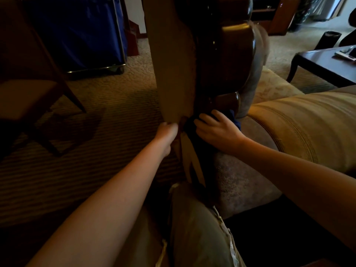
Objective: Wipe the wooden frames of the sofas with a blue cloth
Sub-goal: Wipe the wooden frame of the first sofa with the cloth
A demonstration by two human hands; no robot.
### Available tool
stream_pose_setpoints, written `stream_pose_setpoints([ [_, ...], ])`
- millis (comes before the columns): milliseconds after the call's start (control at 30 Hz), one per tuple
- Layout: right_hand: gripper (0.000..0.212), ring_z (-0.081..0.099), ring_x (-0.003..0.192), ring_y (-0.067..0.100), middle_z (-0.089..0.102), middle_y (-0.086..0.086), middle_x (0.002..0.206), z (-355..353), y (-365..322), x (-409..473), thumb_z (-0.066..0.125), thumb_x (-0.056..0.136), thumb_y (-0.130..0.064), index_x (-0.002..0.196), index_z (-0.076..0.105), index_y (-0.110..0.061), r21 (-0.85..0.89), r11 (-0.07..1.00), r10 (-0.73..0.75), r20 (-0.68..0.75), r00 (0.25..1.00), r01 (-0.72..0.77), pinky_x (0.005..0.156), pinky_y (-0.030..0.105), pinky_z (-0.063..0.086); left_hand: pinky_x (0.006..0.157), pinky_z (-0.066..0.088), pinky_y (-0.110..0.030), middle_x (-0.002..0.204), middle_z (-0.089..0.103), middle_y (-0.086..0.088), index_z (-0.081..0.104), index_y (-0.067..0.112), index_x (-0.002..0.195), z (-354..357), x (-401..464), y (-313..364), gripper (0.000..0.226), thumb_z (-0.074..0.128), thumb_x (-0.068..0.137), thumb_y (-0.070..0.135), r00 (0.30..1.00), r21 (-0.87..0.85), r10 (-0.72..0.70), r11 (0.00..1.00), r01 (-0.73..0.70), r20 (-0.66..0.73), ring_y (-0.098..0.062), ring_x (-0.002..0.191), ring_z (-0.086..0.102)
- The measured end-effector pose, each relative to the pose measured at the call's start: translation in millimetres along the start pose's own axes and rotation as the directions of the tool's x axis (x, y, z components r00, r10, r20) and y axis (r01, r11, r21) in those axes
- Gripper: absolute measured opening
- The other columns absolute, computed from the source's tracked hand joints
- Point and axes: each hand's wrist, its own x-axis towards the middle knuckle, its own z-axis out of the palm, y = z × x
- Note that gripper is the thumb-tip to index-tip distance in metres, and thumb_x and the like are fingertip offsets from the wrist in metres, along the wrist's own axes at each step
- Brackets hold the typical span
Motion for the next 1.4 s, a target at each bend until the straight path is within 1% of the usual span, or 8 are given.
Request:
stream_pose_setpoints([
  [367, 0.032, 0.043, 0.123, 0.035, 0.055, 0.008, 0.13, -97.0, 138.1, 55.4, 0.051, 0.086, -0.014, 0.116, 0.06, -0.018, 0.212, 0.69, 0.724, -0.161, 0.671, -0.692, 0.097, 0.051, 0.037, 0.059, 0.033, -0.025, 0.076, 0.042, -0.002, 0.047, 0.012, 0.099, 18.3, -41.5, 58.1, 0.012, 0.038, 0.1, 0.02, 0.989, 0.053, 0.149, 0.988, -0.147, -0.019, -0.014, 0.067, 0.041],
  [567, 0.04, 0.036, 0.134, 0.039, 0.045, 0.013, 0.143, -67.9, 93.1, 44.8, 0.042, 0.091, -0.011, 0.129, 0.056, -0.01, 0.483, 0.662, 0.667, -0.032, 0.744, -0.573, 0.106, 0.057, 0.03, 0.065, 0.041, -0.028, 0.113, 0.058, -0.013, 0.047, 0.009, 0.129, 20.0, -48.1, 75.2, 0.036, 0.04, 0.097, 0.023, 0.981, 0.005, 0.185, 0.983, -0.185, -0.061, -0.023, 0.092, 0.055],
  [733, 0.039, 0.056, 0.119, 0.033, 0.056, 0.009, 0.134, -33.7, 28.7, 10.9, 0.065, 0.078, -0.013, 0.116, 0.066, -0.013, 0.389, 0.837, 0.428, -0.029, 0.903, -0.385, 0.088, 0.05, 0.049, 0.068, 0.04, -0.032, 0.093, 0.054, -0.009, 0.053, 0.009, 0.1, 17.3, -42.2, 67.9, 0.021, 0.037, 0.1, 0.022, 0.976, 0.046, 0.205, 0.978, -0.202, -0.076, -0.021, 0.08, 0.051],
  [933, 0.046, 0.065, 0.104, 0.029, 0.053, 0.012, 0.136, -46.7, 58.9, 29.5, 0.034, 0.087, -0.011, 0.126, 0.059, -0.01, 0.442, 0.779, 0.533, -0.091, 0.841, -0.445, 0.06, 0.038, 0.052, 0.077, 0.048, -0.038, 0.1, 0.062, -0.016, 0.055, 0.006, 0.108, 7.4, -28.4, 79.3, 0.028, 0.034, 0.1, 0.023, 0.971, 0.002, 0.212, 0.977, -0.213, -0.108, -0.031, 0.089, 0.06],
  [1033, 0.043, 0.051, 0.123, 0.034, 0.044, 0.017, 0.142, -58.4, 91.3, 49.4, 0.036, 0.093, -0.01, 0.132, 0.052, -0.009, 0.62, 0.48, 0.838, -0.113, 0.534, -0.621, 0.087, 0.042, 0.047, 0.086, 0.049, -0.043, 0.111, 0.062, -0.02, 0.056, 0.005, 0.115, 14.2, -23.1, 99.9, 0.033, 0.034, 0.1, 0.024, 0.954, -0.073, 0.275, 0.956, -0.285, -0.123, -0.033, 0.097, 0.06],
  [1133, 0.041, 0.04, 0.129, 0.02, 0.043, 0.008, 0.141, -58.9, 103.4, 50.5, 0.029, 0.102, -0.021, 0.142, 0.037, -0.012, 0.819, -0.2, 0.934, 0.326, 0.148, -0.538, 0.102, 0.024, 0.028, 0.094, 0.044, -0.042, 0.113, 0.056, -0.014, 0.05, 0.007, 0.121, 29.5, -22.1, 116.9, 0.032, 0.033, 0.101, 0.026, 0.93, -0.062, 0.343, 0.934, -0.353, -0.128, -0.029, 0.105, 0.054],
  [1267, 0.031, 0.051, 0.1, -0.014, 0.047, 0.004, 0.125, -36.8, 63.2, 32.0, 0.031, 0.102, -0.006, 0.131, 0.042, -0.003, 0.712, -0.623, 0.752, 0.66, 0.004, -0.324, 0.095, 0.019, 0.033, 0.104, 0.04, -0.049, 0.129, 0.051, -0.013, 0.044, 0.01, 0.132, 50.1, -14.7, 119.1, 0.036, 0.036, 0.1, 0.025, 0.951, -0.12, 0.291, 0.946, -0.302, -0.103, -0.032, 0.118, 0.05],
  [1400, 0.02, 0.047, 0.094, 0.022, 0.049, 0.017, 0.103, -42.5, 38.6, 34.2, 0.033, 0.101, -0.01, 0.104, 0.05, 0.0, 0.601, -0.743, 0.647, 0.758, -0.086, -0.293, 0.078, 0.032, 0.033, 0.101, 0.042, -0.052, 0.129, 0.054, -0.016, 0.047, 0.005, 0.131, 58.7, -5.1, 104.3, 0.04, 0.041, 0.096, 0.024, 0.967, -0.209, 0.17, 0.955, -0.209, -0.19, -0.035, 0.114, 0.053],
])
